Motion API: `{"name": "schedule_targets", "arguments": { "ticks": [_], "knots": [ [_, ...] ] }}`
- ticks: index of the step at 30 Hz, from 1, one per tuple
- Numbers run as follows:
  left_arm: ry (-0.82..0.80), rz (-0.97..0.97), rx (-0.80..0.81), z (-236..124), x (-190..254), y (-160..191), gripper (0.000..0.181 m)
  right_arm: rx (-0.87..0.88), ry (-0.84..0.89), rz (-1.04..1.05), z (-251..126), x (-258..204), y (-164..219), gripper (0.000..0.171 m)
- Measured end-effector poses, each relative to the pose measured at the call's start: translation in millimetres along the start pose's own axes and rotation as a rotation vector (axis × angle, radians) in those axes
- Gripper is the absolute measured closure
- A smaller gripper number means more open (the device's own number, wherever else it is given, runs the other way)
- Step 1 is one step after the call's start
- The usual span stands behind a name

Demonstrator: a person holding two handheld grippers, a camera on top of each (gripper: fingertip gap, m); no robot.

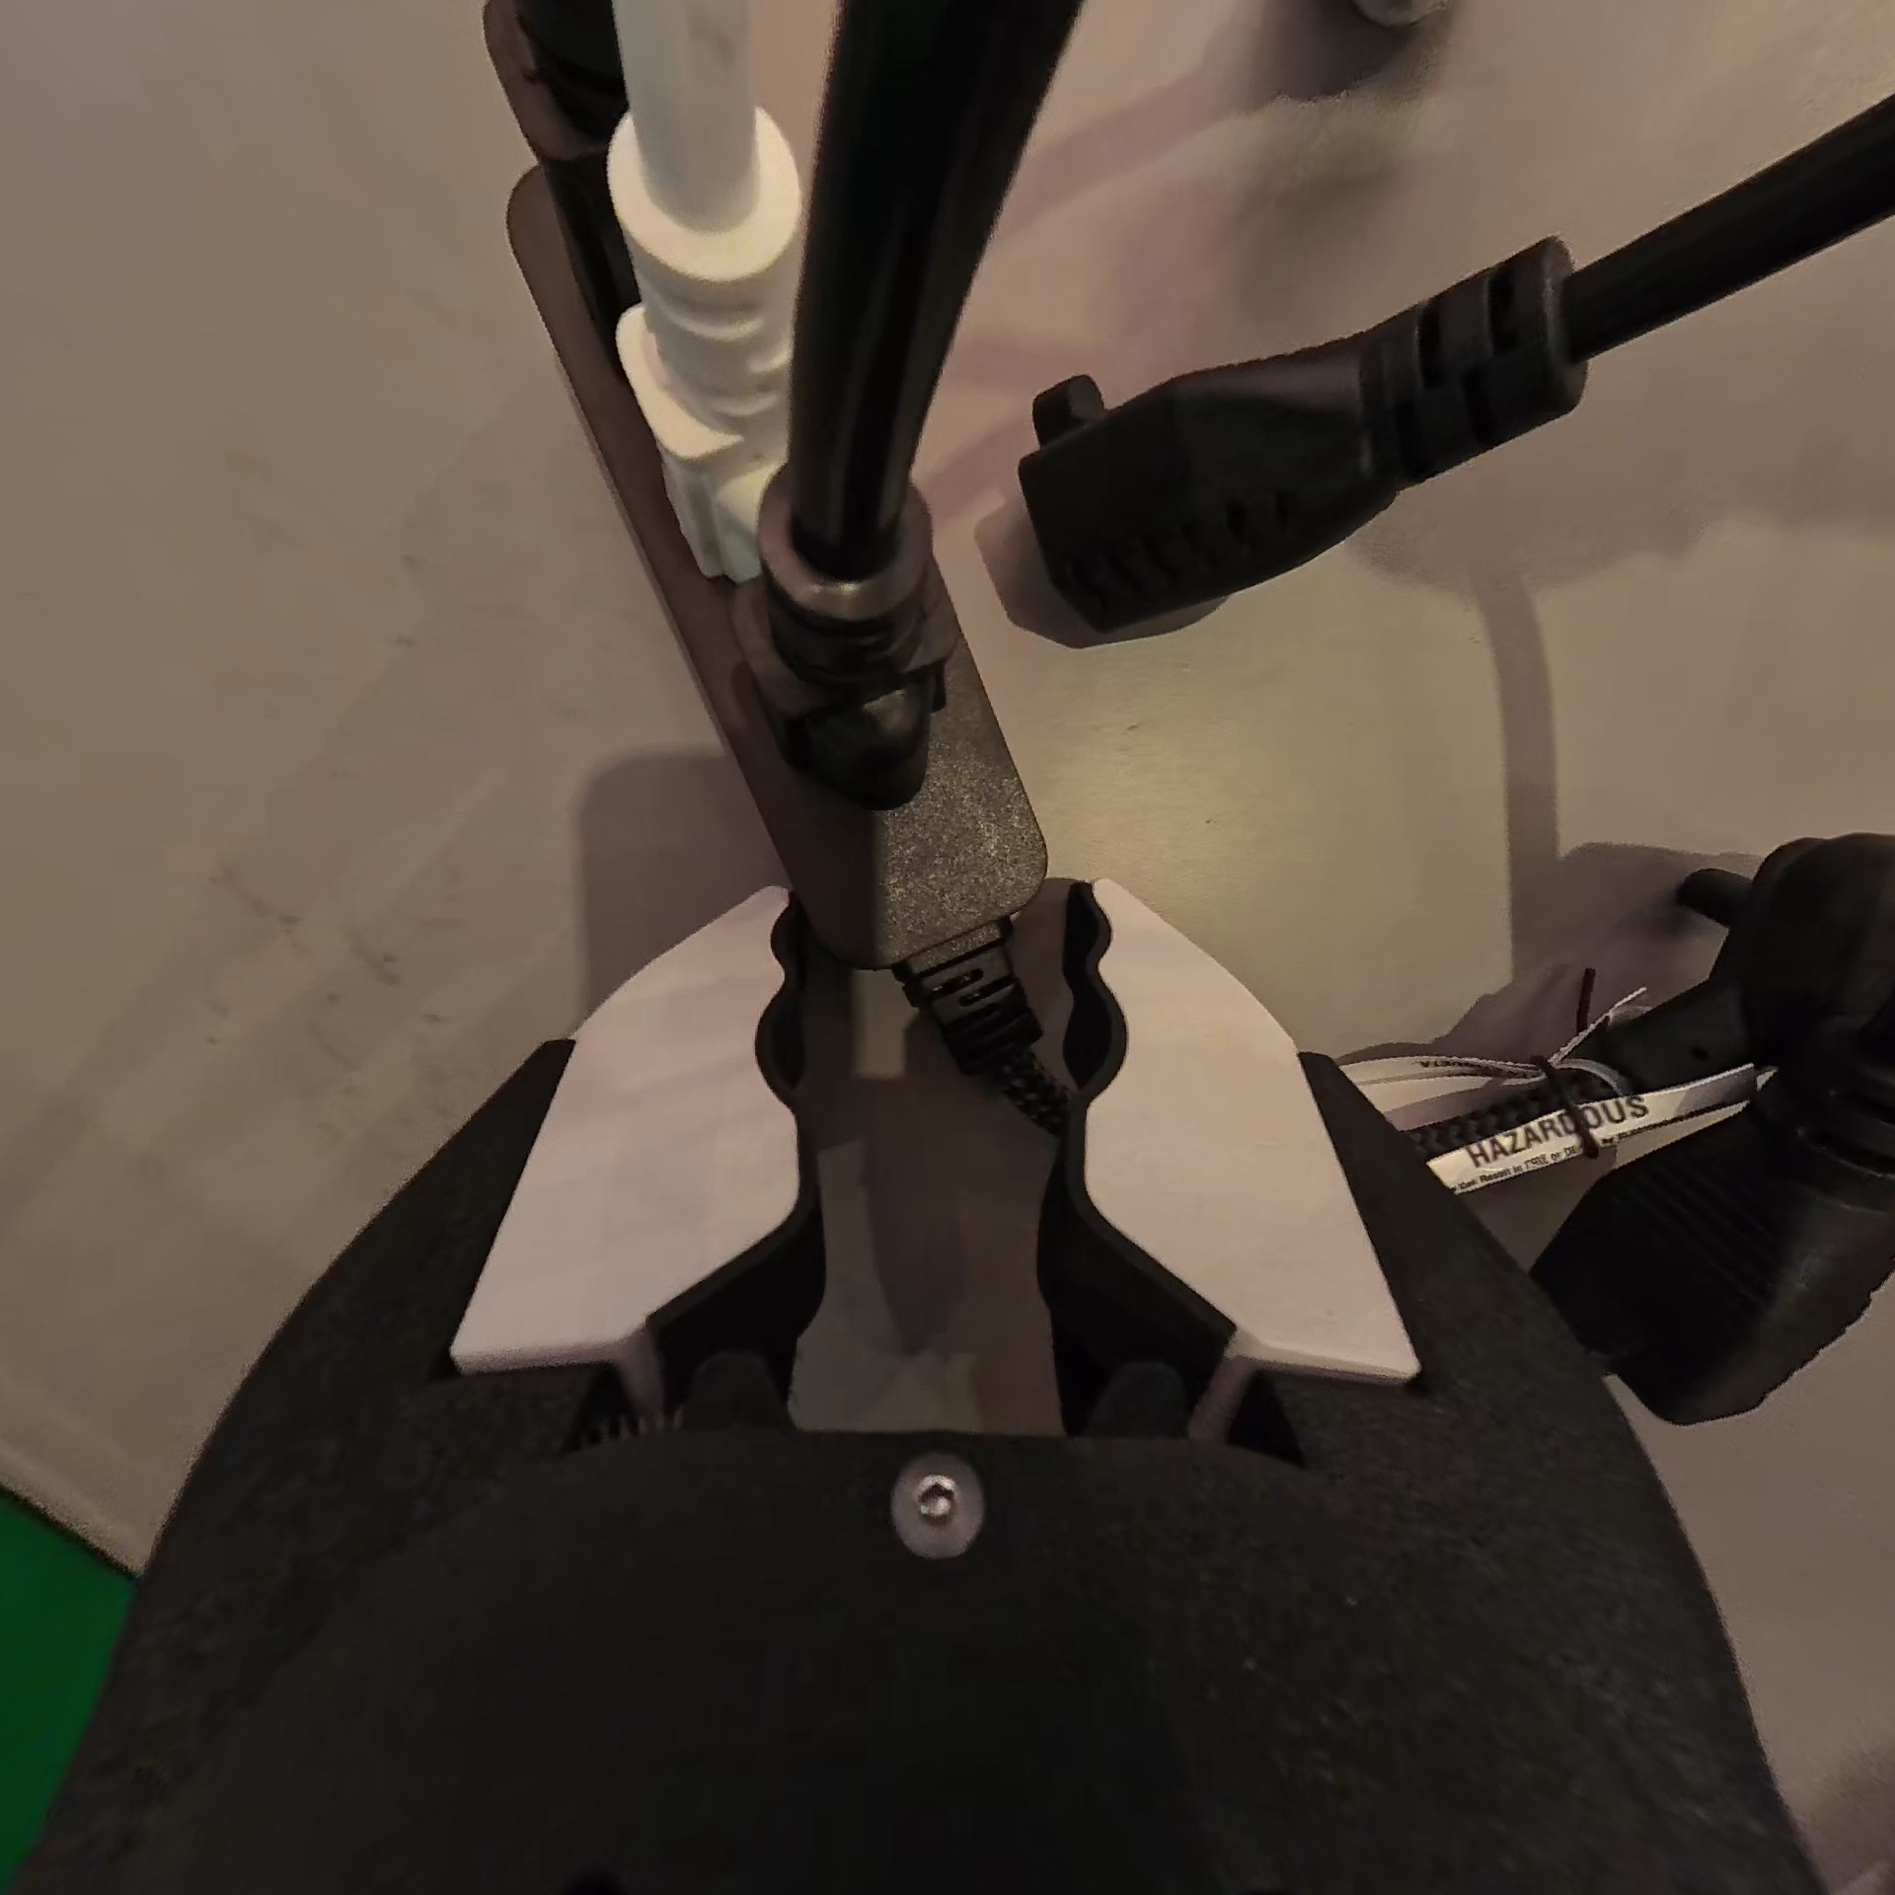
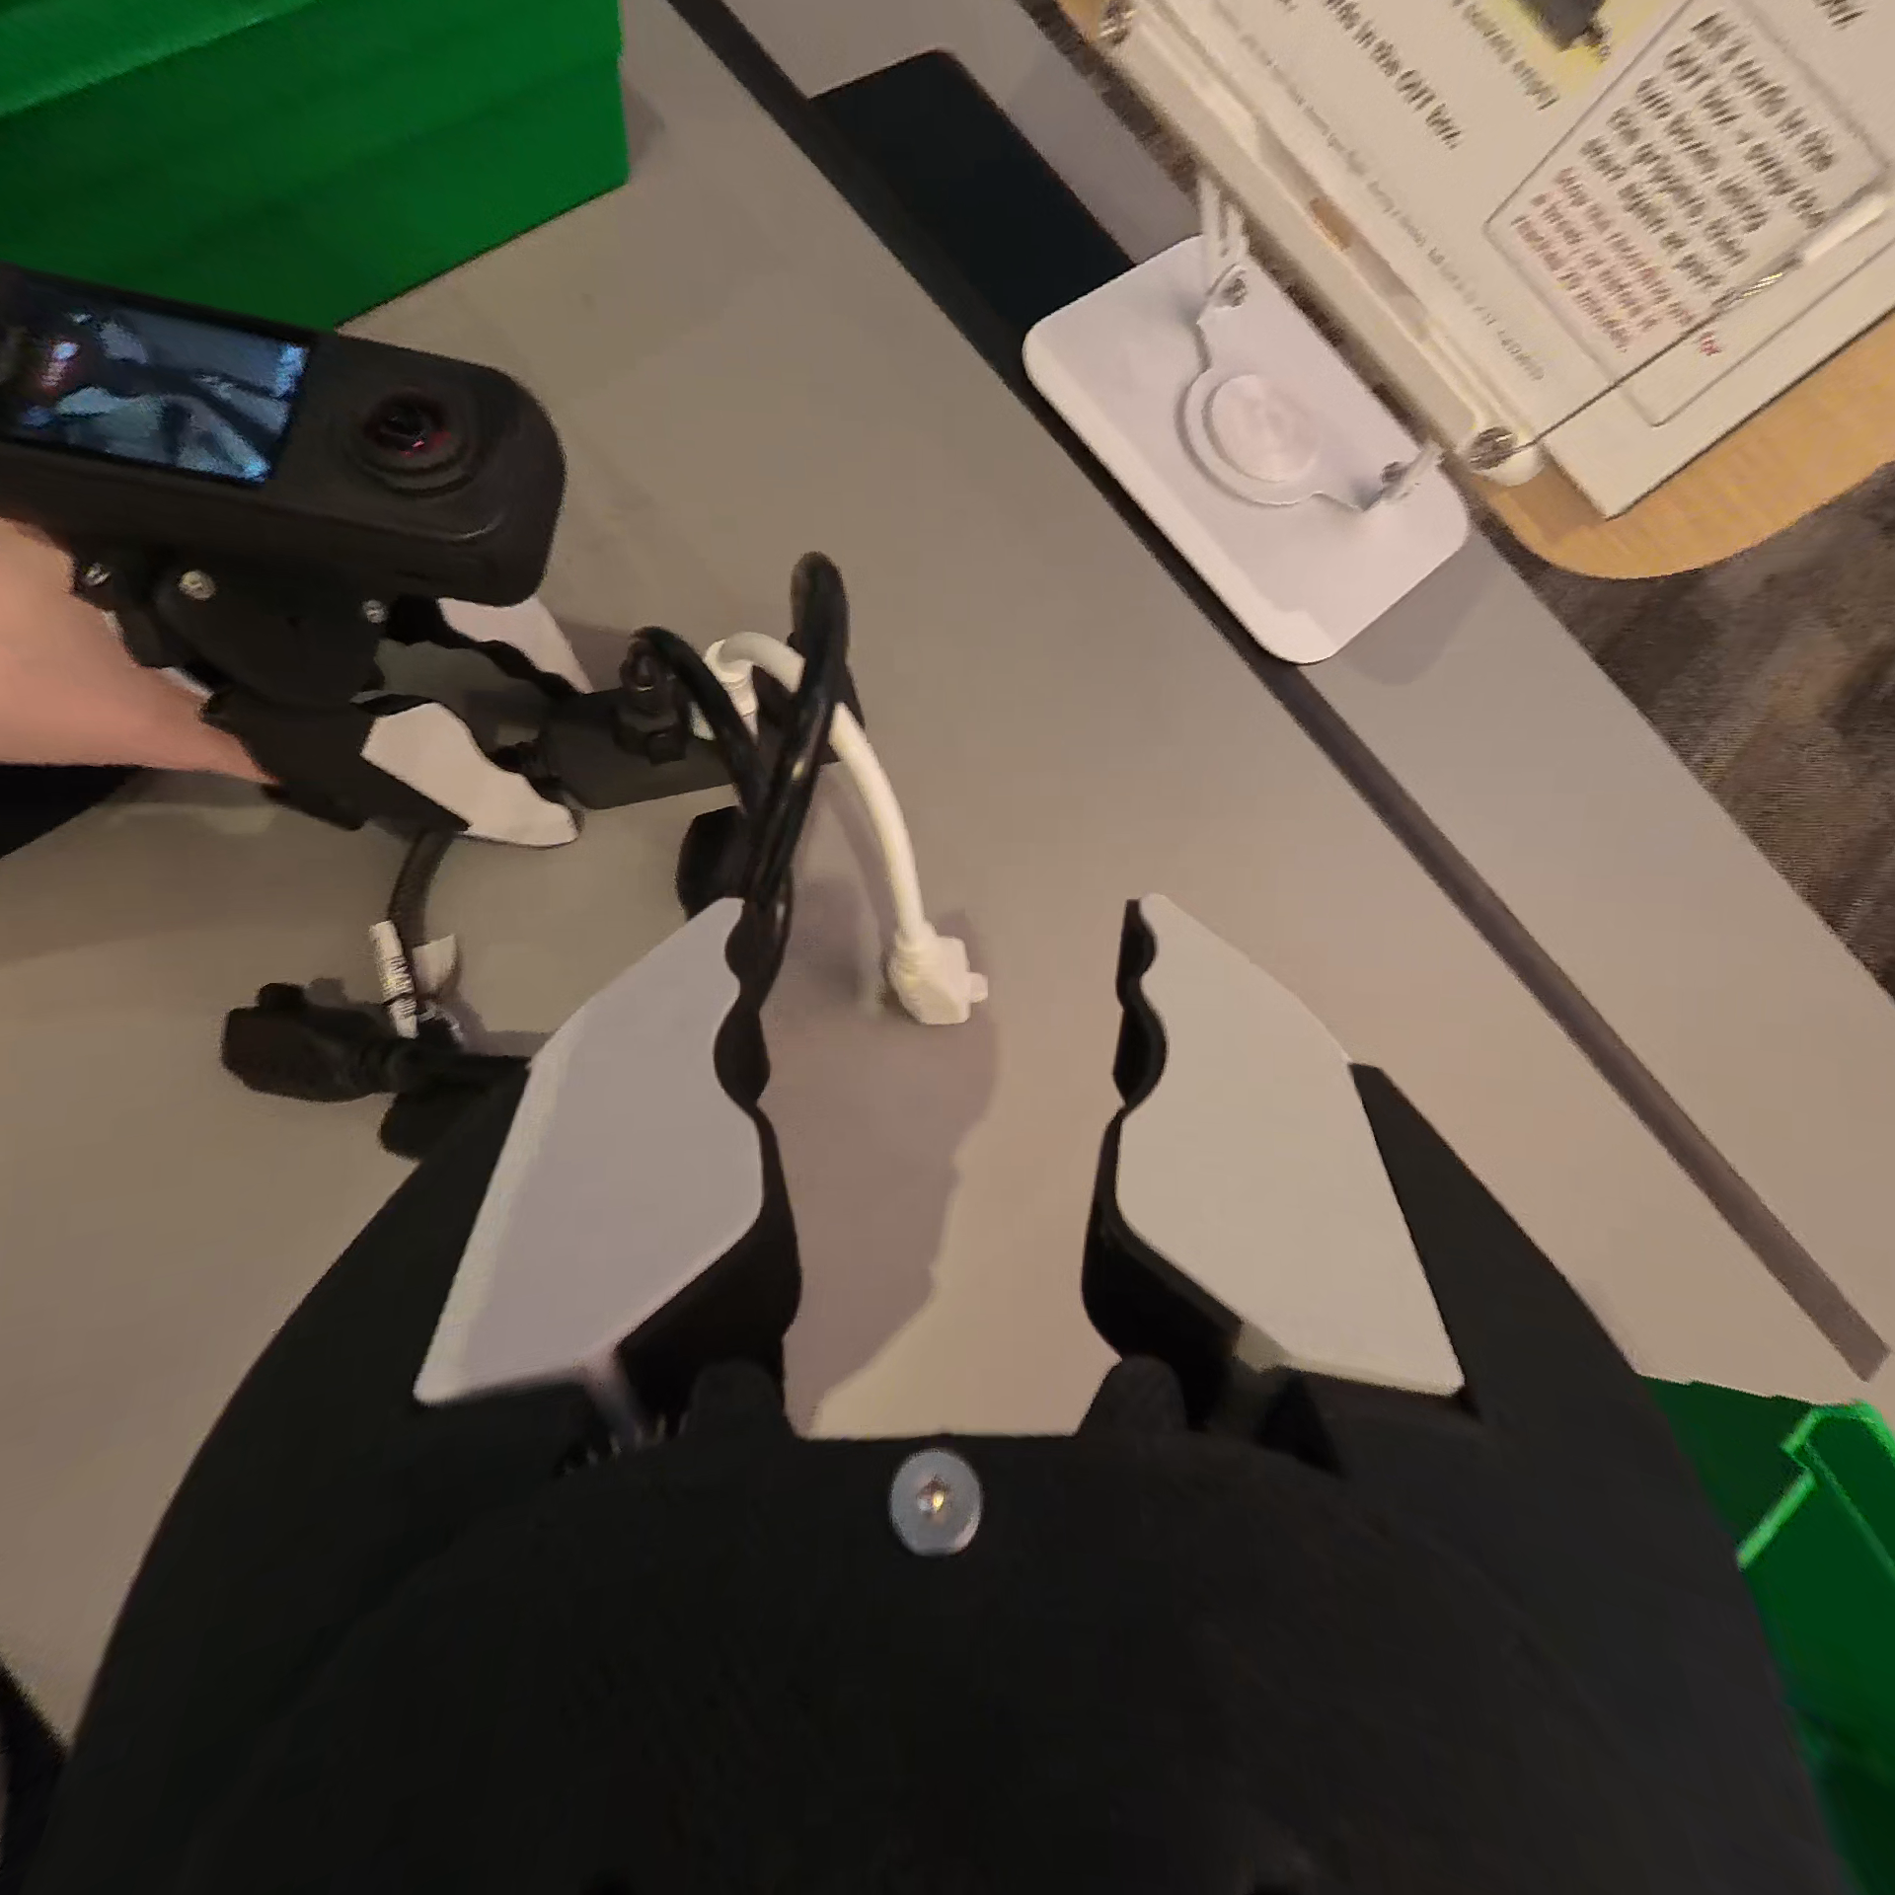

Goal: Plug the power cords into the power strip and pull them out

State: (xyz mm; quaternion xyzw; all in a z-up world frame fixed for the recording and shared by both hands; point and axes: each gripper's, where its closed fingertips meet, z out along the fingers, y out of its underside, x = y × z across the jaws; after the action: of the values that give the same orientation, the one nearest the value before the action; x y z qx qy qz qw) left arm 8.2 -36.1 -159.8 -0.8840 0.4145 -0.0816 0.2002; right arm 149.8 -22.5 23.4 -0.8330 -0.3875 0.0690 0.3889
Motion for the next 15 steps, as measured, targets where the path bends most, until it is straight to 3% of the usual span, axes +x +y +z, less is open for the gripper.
{"name": "schedule_targets", "arguments": {
  "ticks": [7,10,15],
  "knots": [
    [-0.03,-0.049,-0.012,0.2,4.8,0.0,0.13,-0.134,-0.048,-0.091,28.9,-25.7,13.6,0.1],
    [-0.054,-0.091,-0.017,0.1,1.0,-1.1,0.139,-0.184,-0.004,-0.118,42.4,-21.5,19.5,0.101],
    [0.076,-0.189,0.047,-9.7,7.9,-16.6,0.125,-0.221,0.029,-0.147,57.5,-12.7,25.9,0.103]
  ]
}}
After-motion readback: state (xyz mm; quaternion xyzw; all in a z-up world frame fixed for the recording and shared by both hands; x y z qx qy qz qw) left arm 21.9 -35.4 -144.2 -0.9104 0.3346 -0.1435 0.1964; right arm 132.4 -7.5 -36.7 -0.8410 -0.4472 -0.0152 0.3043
